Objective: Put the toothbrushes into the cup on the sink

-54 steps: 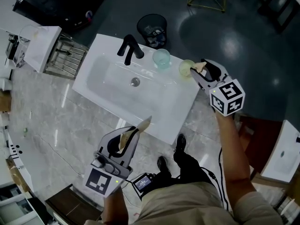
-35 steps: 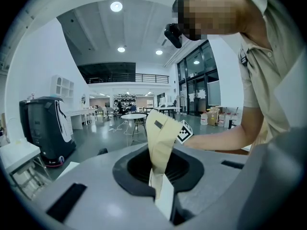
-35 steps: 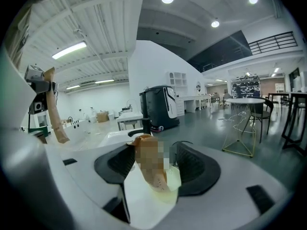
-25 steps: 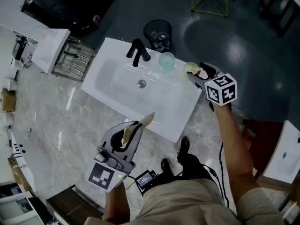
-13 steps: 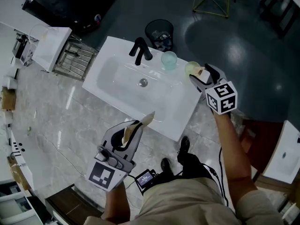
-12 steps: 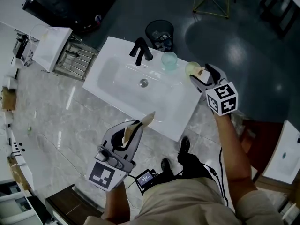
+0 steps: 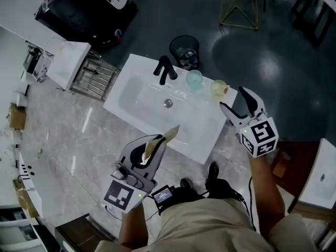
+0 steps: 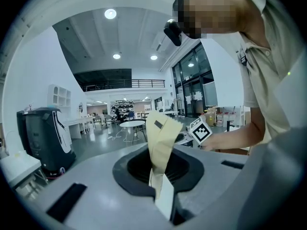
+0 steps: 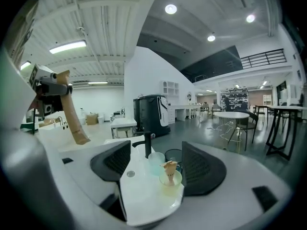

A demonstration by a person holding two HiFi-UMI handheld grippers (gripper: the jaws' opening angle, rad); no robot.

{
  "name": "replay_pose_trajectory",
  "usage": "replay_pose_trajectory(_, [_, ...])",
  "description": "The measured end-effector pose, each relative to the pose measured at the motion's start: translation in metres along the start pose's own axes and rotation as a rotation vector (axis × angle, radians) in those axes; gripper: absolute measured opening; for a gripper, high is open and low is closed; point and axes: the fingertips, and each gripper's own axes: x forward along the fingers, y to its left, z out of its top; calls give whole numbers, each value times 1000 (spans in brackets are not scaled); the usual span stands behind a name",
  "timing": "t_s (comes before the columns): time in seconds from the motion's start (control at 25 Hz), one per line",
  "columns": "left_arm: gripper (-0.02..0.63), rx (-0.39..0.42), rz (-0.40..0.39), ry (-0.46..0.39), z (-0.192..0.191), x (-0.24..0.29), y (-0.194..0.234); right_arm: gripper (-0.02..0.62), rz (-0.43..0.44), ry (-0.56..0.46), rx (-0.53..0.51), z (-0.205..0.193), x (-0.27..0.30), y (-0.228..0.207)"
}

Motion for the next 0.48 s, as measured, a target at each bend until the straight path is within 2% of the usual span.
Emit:
replay_pose_trajectory(0.28, [32, 44, -65, -30, 12, -5, 34, 308, -83, 24, 18, -4, -43, 23])
replay_pose_trajectory(0.48, [32, 64, -171, -71, 5, -18, 85, 308, -194, 36, 26, 2, -34, 62])
